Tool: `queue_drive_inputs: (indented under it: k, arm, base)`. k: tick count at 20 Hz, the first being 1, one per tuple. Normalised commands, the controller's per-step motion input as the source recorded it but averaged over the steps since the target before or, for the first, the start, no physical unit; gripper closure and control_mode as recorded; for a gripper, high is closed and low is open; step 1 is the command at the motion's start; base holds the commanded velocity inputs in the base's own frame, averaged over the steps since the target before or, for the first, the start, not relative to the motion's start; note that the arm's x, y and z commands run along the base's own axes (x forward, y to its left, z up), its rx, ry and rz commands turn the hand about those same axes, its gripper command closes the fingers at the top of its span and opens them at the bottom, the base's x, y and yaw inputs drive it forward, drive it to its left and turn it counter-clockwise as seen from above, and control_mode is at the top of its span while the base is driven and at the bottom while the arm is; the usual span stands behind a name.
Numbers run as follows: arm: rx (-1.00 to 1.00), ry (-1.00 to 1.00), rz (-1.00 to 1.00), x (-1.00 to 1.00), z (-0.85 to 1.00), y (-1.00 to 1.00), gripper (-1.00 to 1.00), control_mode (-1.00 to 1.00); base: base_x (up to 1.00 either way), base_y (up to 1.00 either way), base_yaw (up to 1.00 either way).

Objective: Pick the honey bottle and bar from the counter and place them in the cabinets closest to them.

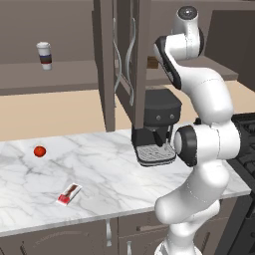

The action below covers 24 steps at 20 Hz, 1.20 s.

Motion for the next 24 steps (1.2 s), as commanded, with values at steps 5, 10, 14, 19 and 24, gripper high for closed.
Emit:
queue_drive_inputs:
  k: [5, 10, 14, 19, 24]
  arm:
    - [0.02, 0.0, 0.0, 0.16, -0.1, -0.09, 1.0, -1.0]
    - [0.01, 0.0, 0.0, 0.15, -0.21, -0.09, 1.0, -1.0]
    - [0.0, 0.02, 0.0, 0.09, -0.33, -0.07, 1.0, -1.0]
    - [0.0, 0.04, 0.0, 0.07, -0.37, -0.06, 1.0, -1.0]
    - [0.0, 0.03, 0.0, 0.06, -0.38, -0.07, 1.0, -1.0]
  base:
    - [0.0, 0.0, 0.0]
    - [0.0, 0.0, 0.0]
    - [0.0, 0.0, 0.0]
    - [0.0, 0.0, 0.0]
    - [0.0, 0.0, 0.0]
